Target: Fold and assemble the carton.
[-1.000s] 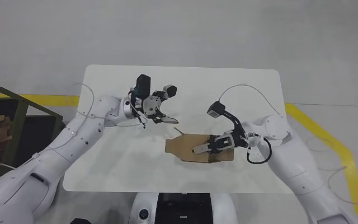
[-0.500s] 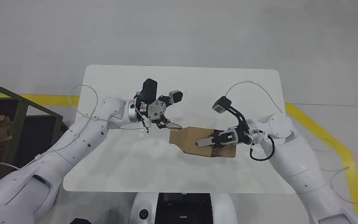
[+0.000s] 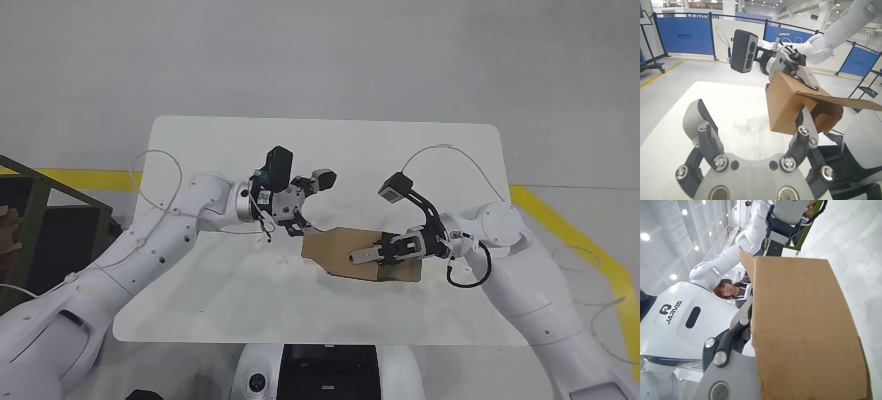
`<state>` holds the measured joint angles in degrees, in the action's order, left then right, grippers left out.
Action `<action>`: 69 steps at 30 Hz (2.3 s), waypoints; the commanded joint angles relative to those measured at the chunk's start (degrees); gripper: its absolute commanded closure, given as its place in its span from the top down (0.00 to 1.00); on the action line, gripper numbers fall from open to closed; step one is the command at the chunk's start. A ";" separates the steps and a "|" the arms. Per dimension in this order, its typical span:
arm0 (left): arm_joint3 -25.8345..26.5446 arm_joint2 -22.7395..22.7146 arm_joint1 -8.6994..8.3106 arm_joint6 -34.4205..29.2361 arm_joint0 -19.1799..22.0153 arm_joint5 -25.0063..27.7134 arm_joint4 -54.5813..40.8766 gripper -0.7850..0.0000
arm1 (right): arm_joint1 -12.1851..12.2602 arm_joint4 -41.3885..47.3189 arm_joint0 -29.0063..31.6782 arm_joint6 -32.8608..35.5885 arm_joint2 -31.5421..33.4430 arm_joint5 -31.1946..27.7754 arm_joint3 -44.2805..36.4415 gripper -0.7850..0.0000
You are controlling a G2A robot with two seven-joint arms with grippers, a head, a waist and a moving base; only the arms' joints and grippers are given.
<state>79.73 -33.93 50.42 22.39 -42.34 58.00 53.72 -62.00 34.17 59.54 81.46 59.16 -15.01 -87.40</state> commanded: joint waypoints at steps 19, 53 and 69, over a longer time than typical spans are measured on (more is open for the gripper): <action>-1.10 0.14 -0.59 2.62 0.47 0.00 -0.13 1.00 | 0.40 1.11 0.95 -1.01 2.03 -0.58 0.63 0.00; 0.93 2.93 -0.88 2.55 1.24 0.00 -0.23 1.00 | -0.06 2.48 0.12 -3.07 1.24 -0.41 1.12 0.00; -1.66 3.16 -1.11 4.39 1.93 0.00 -0.36 1.00 | 0.55 1.33 1.63 -5.03 4.39 -0.90 3.48 0.00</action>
<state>78.46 -30.49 49.52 26.64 -40.21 58.00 53.27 -61.56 35.62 60.85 76.86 63.02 -15.99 -84.13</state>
